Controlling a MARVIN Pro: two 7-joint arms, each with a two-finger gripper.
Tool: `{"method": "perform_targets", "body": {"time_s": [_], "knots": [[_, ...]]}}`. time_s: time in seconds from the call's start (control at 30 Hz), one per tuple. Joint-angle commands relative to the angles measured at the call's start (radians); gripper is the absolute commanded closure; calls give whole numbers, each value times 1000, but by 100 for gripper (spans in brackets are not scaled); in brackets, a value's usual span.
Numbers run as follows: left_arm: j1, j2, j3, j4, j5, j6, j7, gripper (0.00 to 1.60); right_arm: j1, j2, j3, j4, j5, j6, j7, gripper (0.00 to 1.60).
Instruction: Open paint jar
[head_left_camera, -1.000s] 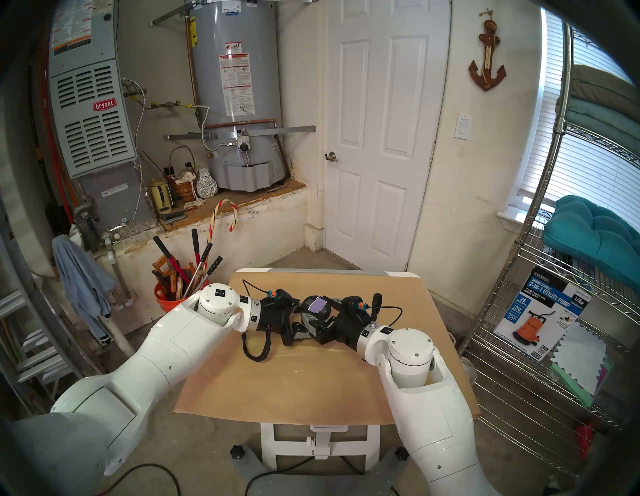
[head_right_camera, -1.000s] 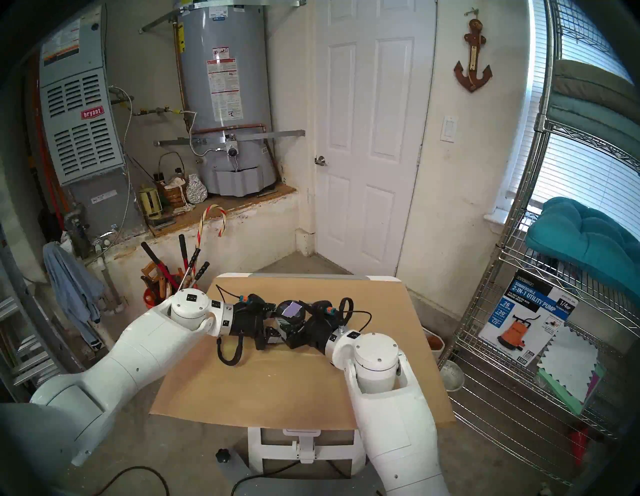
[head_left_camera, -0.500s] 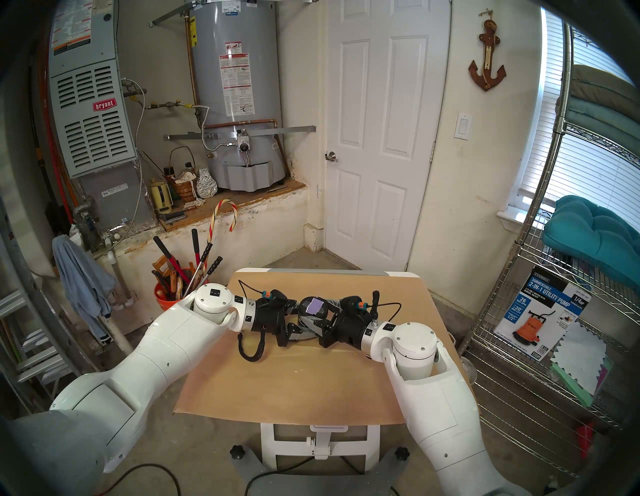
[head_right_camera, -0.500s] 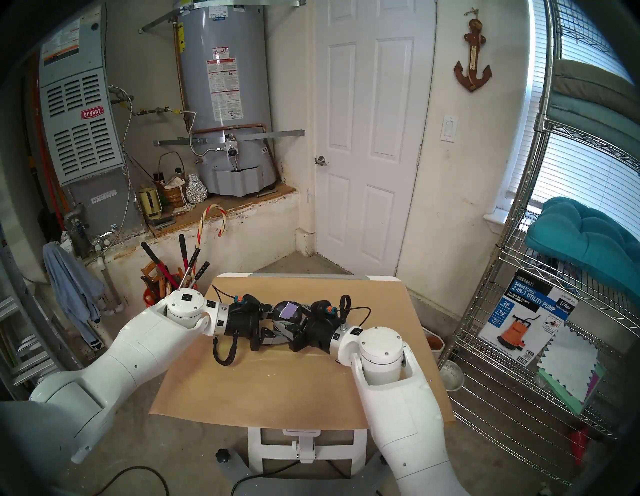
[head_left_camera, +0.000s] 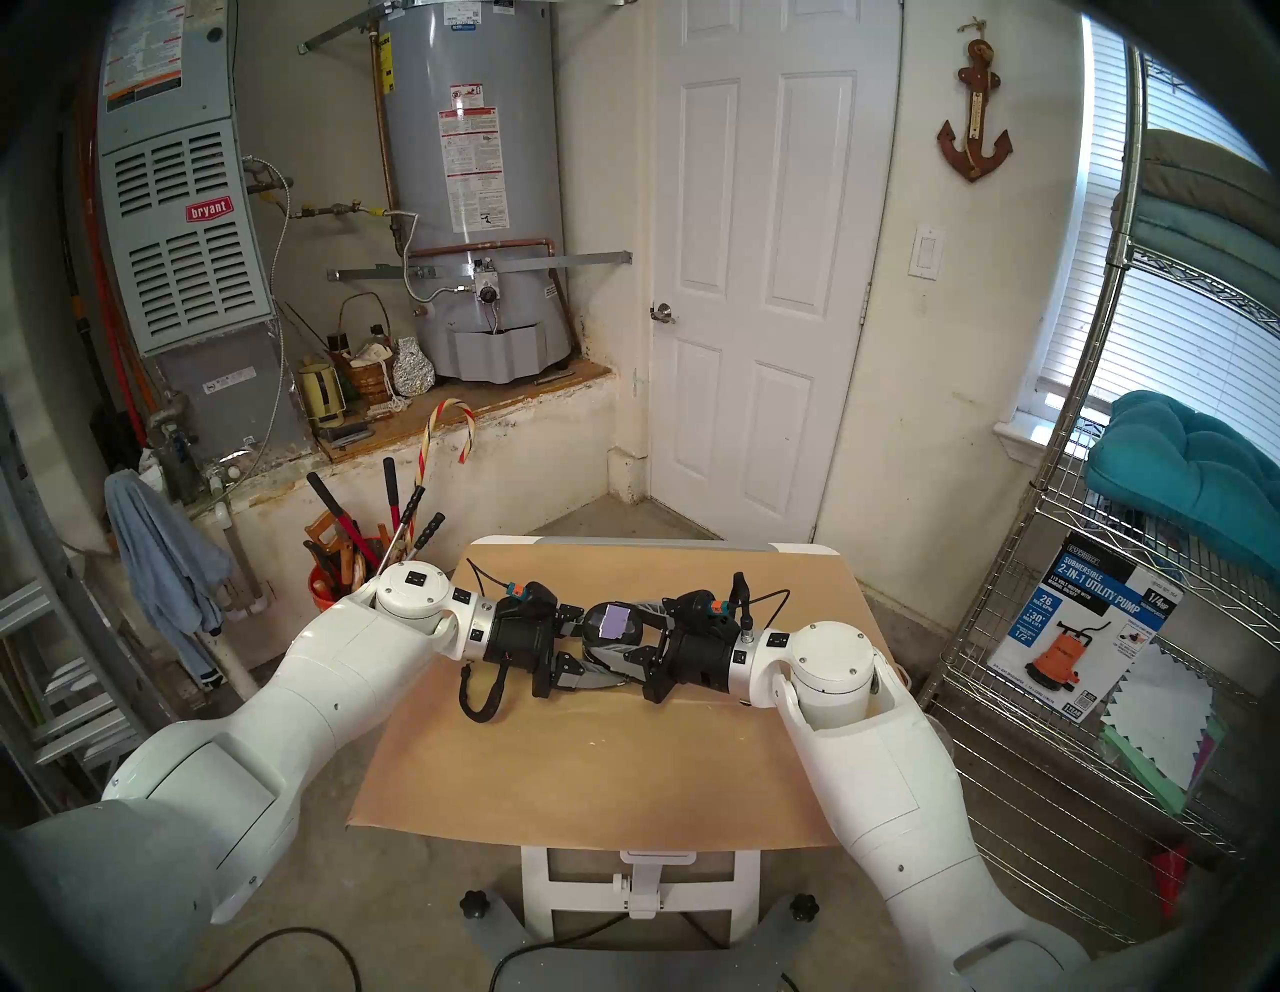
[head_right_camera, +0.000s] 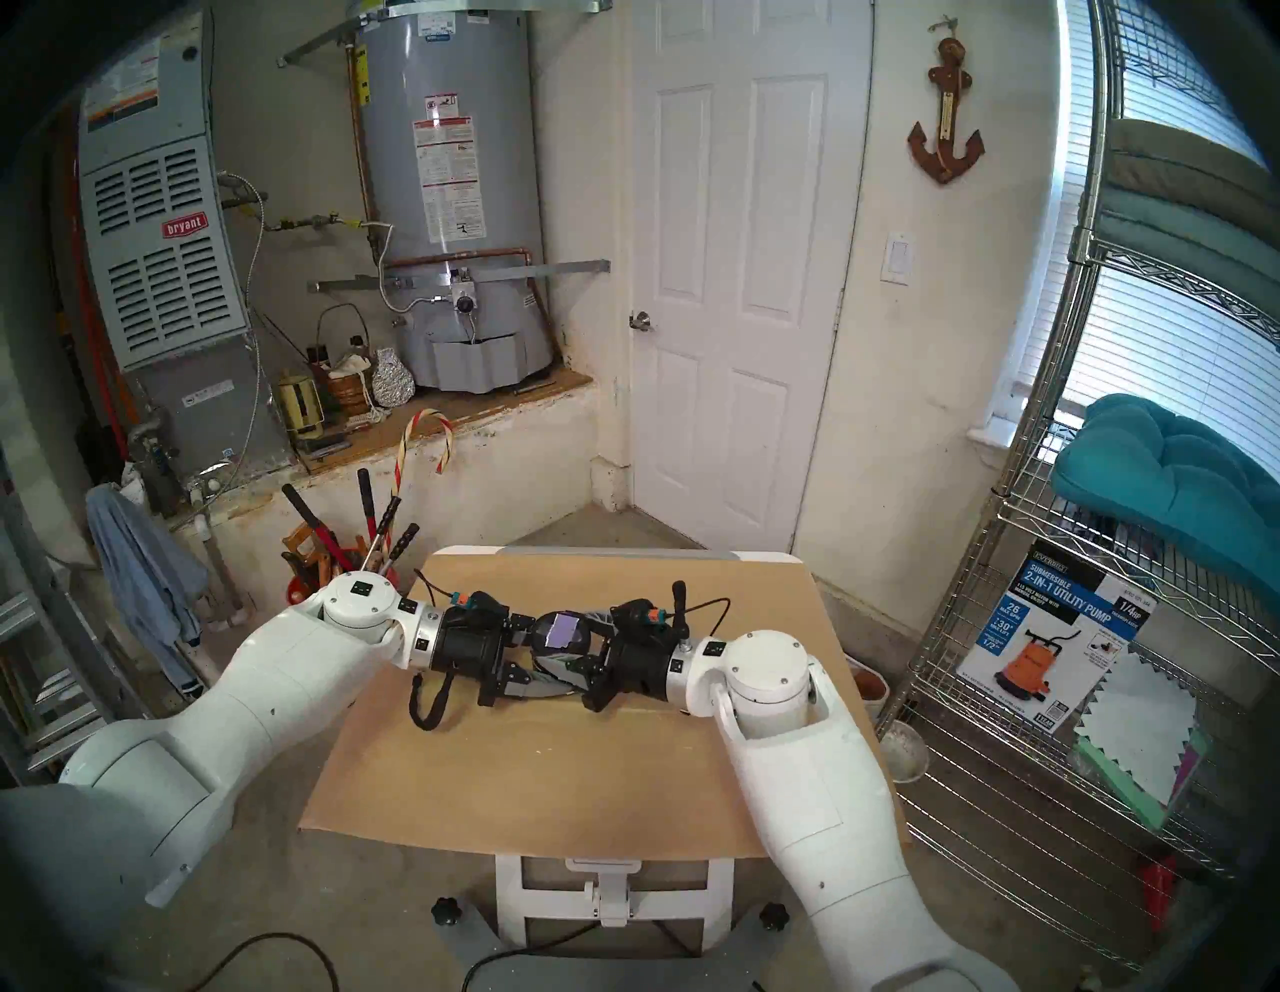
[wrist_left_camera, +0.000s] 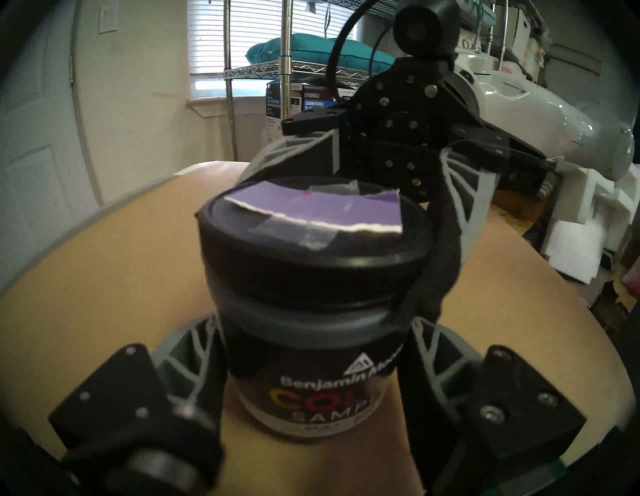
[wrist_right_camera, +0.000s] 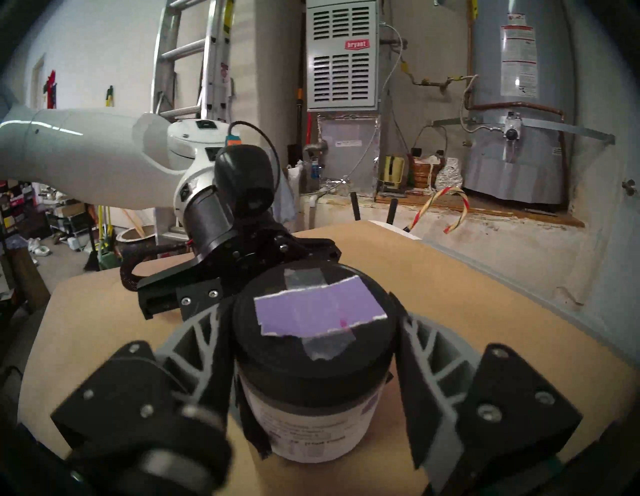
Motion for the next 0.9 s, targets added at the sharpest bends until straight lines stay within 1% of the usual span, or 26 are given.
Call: {"method": "perform_targets", "body": {"time_s": [0.0,0.07,0.1,0.13,0.2,0.3,0.33,0.4,0.5,0.53,0.57,0.6,0.7,0.73,0.77,0.87], "knots": [[-78,-30,10,62,-3,-36,-76,160,61,28,-7,16,15,-33,73,127],[-94,-41,14,91,-3,-48,-87,160,66,30,-10,20,14,-39,83,127],[-100,-44,15,99,-3,-51,-89,160,77,33,-13,33,25,-44,111,127],[-108,-49,17,113,-4,-57,-96,160,81,34,-14,38,25,-48,115,129],[-118,-55,20,128,-4,-64,-104,160,97,37,-22,54,28,-58,138,127],[-128,-61,22,147,-5,-73,-114,160,104,35,-24,60,28,-63,144,127],[-136,-66,25,163,-7,-81,-122,160,124,35,-31,82,37,-72,172,129],[-141,-70,26,175,-7,-86,-128,160,141,36,-38,96,41,-75,192,127],[-147,-74,26,188,-8,-94,-134,160,150,35,-41,102,40,-79,198,125],[-151,-77,24,198,-9,-99,-141,160,168,36,-49,123,46,-84,225,134],[-153,-79,24,204,-9,-102,-144,160,174,35,-53,129,46,-80,234,133],[-155,-80,24,208,-9,-104,-147,160,181,35,-58,137,50,-83,248,122],[-159,-84,23,220,-9,-110,-153,160,186,34,-63,142,48,-94,257,123],[-162,-87,21,229,-9,-115,-159,160,196,31,-67,157,54,-99,276,127],[-164,-88,20,233,-9,-118,-159,160,200,28,-66,162,59,-98,283,125],[-166,-90,20,240,-9,-121,-159,160,210,26,-67,173,64,-102,298,127]]}}
